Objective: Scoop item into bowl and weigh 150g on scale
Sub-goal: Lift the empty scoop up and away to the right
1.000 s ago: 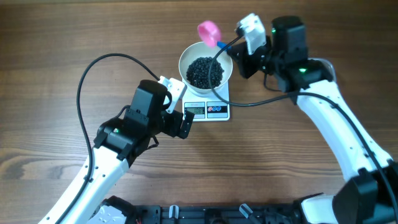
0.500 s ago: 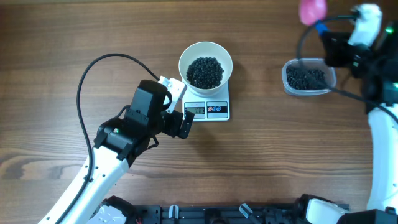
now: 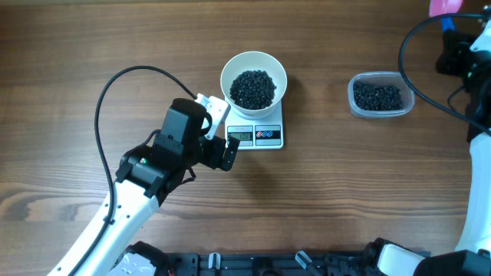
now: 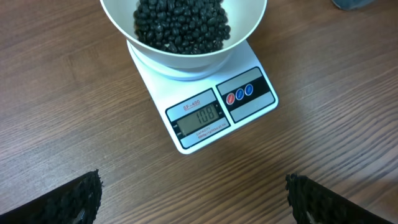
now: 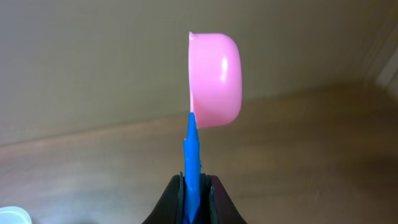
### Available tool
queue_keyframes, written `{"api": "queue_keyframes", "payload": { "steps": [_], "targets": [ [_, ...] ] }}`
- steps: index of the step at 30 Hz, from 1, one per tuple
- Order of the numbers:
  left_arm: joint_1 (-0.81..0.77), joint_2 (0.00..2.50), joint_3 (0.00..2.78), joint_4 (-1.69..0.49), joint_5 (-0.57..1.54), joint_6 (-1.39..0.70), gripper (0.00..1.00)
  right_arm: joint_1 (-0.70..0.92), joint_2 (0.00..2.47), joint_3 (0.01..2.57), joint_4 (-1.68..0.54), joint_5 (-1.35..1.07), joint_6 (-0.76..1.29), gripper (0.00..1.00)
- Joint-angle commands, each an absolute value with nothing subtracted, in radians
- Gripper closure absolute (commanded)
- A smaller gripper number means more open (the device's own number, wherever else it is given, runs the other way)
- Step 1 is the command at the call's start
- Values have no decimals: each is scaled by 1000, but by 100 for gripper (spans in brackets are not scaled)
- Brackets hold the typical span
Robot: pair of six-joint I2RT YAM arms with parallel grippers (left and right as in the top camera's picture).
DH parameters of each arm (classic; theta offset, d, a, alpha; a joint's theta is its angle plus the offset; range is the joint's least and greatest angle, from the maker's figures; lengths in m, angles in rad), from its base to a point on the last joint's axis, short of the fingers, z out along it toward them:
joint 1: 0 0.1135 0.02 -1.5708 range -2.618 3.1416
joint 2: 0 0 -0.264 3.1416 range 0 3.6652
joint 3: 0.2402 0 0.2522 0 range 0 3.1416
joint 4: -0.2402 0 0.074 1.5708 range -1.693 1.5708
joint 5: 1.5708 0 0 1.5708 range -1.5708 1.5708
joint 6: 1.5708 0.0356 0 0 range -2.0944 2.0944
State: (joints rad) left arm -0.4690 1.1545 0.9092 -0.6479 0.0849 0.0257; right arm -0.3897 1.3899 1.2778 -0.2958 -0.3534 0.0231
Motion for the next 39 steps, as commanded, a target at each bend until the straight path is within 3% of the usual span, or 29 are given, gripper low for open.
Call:
{"api": "queue_keyframes", "payload": {
  "steps": [1, 8, 11, 39],
  "targets": [
    [-468, 1145, 910, -647, 100, 45, 0, -393, 1428, 1283, -159, -333, 93, 96],
    [-468, 1145, 910, -647, 100, 45, 0, -393, 1499, 1283, 271, -332, 168, 96],
    [-468, 1145, 910, -647, 100, 45, 0, -393, 1532, 1283, 349, -326, 168, 96],
    [-468, 1145, 910, -647, 100, 45, 0, -393, 1597, 1283, 289, -326, 158, 96]
  ]
}}
